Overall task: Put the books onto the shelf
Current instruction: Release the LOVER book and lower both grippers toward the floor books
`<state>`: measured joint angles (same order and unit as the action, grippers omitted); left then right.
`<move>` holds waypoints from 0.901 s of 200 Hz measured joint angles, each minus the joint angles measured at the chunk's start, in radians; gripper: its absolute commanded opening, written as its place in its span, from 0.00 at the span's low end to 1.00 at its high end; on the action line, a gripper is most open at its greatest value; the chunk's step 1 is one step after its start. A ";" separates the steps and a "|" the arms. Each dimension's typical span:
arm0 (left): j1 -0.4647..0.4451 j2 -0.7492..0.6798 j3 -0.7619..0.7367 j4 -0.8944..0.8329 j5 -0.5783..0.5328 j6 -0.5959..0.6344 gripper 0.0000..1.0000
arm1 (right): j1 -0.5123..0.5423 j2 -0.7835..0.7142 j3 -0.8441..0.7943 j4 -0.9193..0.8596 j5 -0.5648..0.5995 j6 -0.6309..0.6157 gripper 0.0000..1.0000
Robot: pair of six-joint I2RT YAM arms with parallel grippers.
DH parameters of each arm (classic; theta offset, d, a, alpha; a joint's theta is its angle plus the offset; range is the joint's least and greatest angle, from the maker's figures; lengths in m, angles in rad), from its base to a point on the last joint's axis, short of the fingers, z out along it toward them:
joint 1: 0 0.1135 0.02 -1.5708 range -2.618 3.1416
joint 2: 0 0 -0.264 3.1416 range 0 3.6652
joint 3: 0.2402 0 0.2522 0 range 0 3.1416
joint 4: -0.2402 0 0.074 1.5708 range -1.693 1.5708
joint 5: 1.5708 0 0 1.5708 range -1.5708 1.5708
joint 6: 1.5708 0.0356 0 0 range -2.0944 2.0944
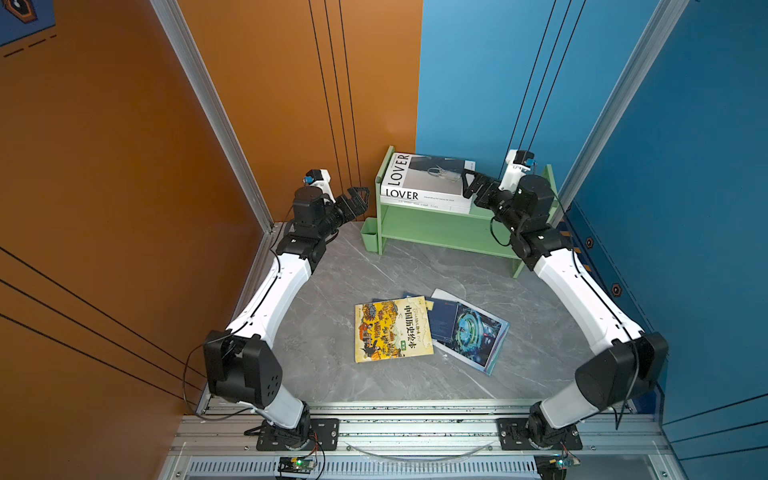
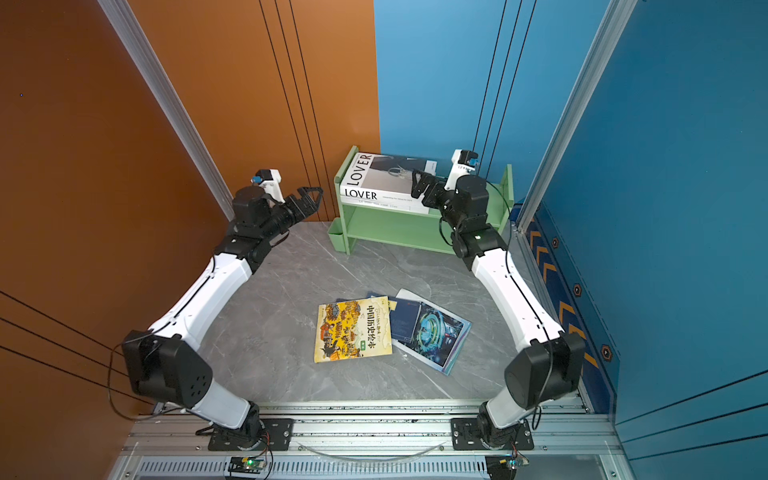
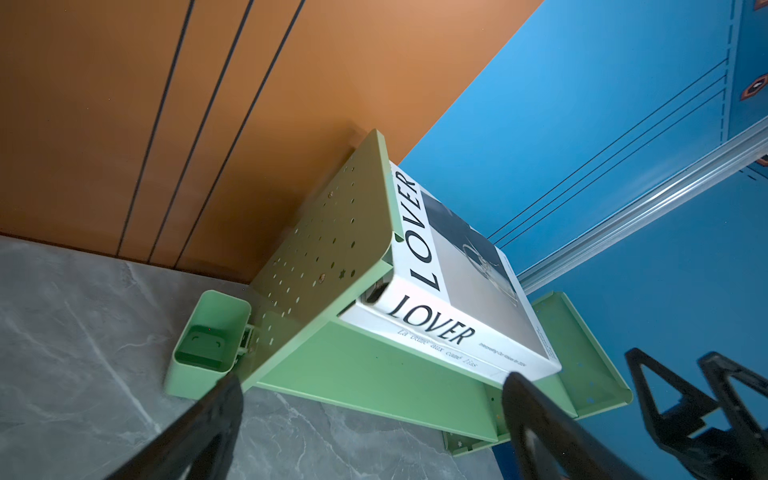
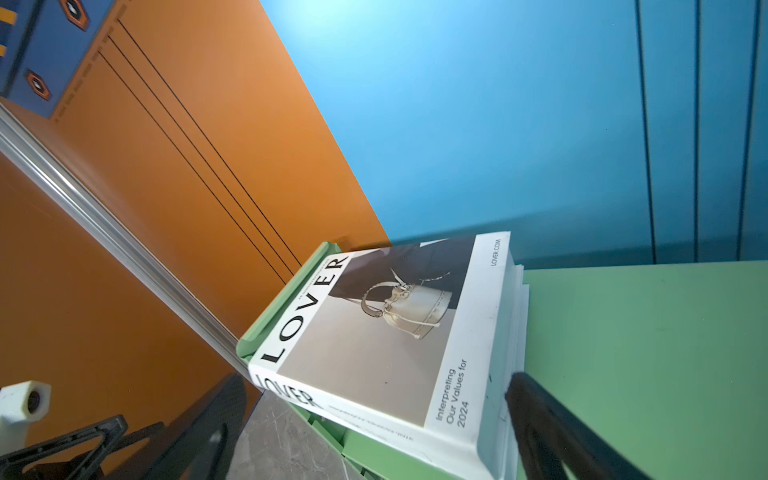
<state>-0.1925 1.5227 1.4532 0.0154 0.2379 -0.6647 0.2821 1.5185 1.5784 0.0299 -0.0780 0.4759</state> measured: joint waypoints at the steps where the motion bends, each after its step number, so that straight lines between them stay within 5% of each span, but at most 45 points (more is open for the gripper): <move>1: 0.000 -0.006 -0.005 -0.005 0.000 0.002 0.98 | 0.000 -0.008 -0.005 -0.004 0.001 -0.002 0.99; 80: -0.129 -0.220 -0.420 -0.233 -0.072 0.065 0.98 | 0.121 -0.308 -0.398 -0.259 0.018 0.014 0.98; 121: -0.231 -0.290 -0.657 -0.240 -0.126 -0.021 0.98 | 0.270 -0.407 -0.620 -0.311 0.048 0.120 0.97; 180: -0.330 -0.408 -0.884 -0.206 -0.216 -0.157 1.00 | 0.352 -0.423 -0.865 -0.296 -0.017 0.278 0.92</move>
<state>-0.5228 1.1149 0.5690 -0.1909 0.0216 -0.8215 0.6342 1.0958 0.7132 -0.2657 -0.0948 0.7540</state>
